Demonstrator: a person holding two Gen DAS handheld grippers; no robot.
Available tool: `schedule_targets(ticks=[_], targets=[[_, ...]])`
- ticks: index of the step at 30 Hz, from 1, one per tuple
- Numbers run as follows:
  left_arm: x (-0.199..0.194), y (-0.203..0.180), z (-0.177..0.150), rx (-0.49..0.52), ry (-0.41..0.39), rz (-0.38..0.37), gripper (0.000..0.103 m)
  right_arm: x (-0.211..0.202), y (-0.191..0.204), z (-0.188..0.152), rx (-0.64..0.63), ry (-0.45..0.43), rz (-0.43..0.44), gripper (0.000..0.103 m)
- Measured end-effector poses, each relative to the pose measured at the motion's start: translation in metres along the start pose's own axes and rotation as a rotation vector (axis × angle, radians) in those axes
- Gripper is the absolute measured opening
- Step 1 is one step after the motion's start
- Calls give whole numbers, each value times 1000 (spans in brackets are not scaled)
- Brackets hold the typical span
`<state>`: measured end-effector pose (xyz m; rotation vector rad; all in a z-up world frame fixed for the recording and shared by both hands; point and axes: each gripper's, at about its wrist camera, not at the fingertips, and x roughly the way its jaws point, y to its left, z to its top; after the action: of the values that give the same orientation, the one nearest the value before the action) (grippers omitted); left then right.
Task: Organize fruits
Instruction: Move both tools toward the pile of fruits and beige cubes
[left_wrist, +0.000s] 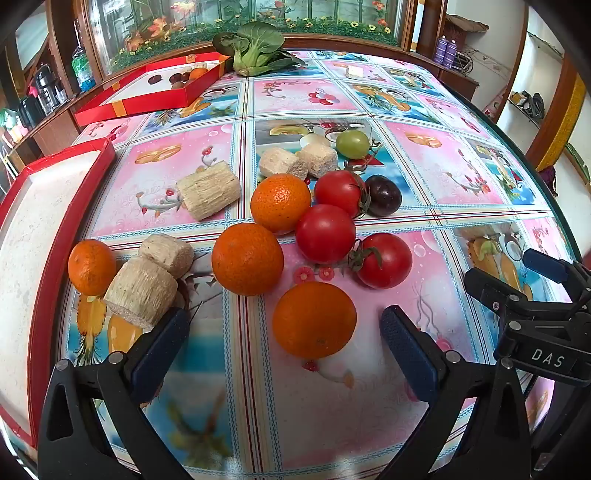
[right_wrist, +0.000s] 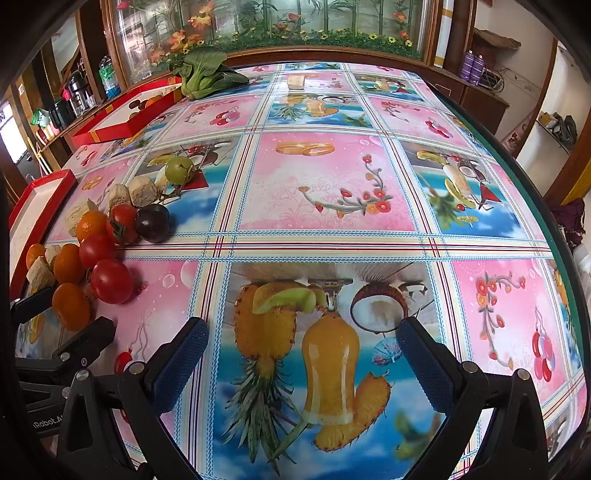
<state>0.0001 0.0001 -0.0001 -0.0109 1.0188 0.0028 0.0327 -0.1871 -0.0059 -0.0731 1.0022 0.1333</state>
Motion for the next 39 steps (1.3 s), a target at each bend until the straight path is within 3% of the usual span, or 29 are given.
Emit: schedule_targets(ticks=[19, 26, 31, 33, 39], targets=[[0, 0, 0, -2, -1, 2, 103, 0, 0, 0, 3, -2, 5, 103], [-1, -1, 3, 29, 106, -18, 103, 0, -2, 0, 1, -3, 7, 103], [-39, 12, 0, 64, 83, -52, 103, -5, -2, 4, -27, 60, 54, 102], [-57, 26, 4, 33, 66, -67, 103, -25, -4, 2, -21, 27, 88, 102], [-92, 69, 4, -50, 20, -12, 103, -83, 11, 1, -62, -85, 165, 102]])
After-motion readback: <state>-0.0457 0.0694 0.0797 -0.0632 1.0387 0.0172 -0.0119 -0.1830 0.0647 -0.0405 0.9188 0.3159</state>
